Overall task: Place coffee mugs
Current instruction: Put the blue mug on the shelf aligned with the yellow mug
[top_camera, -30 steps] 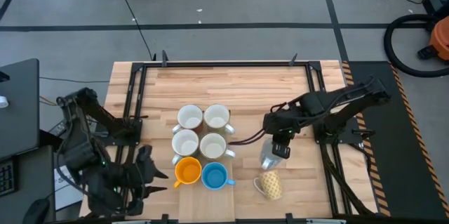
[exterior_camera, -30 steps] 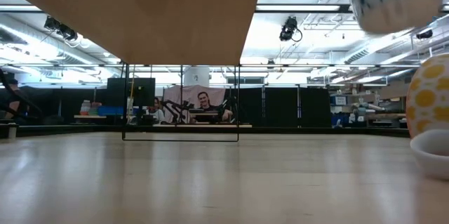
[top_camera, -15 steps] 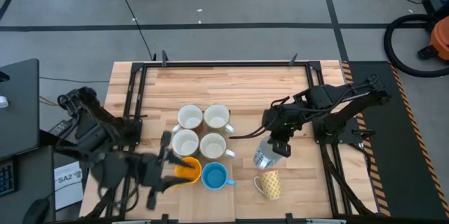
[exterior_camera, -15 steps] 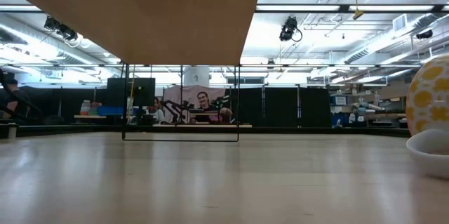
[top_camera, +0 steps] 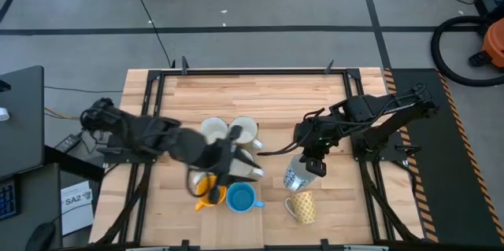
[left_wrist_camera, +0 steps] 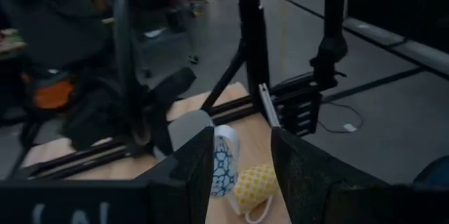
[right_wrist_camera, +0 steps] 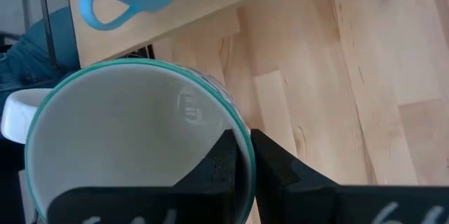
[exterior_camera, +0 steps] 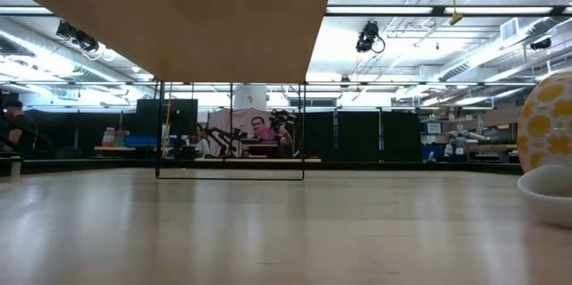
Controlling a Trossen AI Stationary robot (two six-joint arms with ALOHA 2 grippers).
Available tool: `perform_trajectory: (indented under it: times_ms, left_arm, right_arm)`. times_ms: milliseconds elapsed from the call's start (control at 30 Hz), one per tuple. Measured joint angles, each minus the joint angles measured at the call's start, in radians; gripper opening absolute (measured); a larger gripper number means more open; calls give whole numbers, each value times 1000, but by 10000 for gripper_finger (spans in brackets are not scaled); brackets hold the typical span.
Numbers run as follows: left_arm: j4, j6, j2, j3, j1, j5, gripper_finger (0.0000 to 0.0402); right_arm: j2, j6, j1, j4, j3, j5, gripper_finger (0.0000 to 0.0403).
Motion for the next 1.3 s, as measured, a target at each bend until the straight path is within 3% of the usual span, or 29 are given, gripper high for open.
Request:
perform_trajectory:
  times_ms: [233, 567, 767, 967, 1300]
  left_arm:
    - [67, 36, 111, 0, 113, 155, 149]
    - [180, 199, 258, 0, 136, 171, 149]
    - [220, 203, 295, 0, 144, 175, 149]
    - [244, 205, 295, 0, 156, 183, 149]
    - [247, 173, 295, 0, 183, 352, 149]
  right_arm:
    - [0, 0, 0, 2, 1, -3, 30]
    - [0, 87, -5, 3, 1, -29, 30]
    - [0, 162, -5, 2, 1, -58, 30]
    - [6, 224, -5, 7, 1, -121, 30]
    - [92, 191, -10, 48, 1, -318, 30]
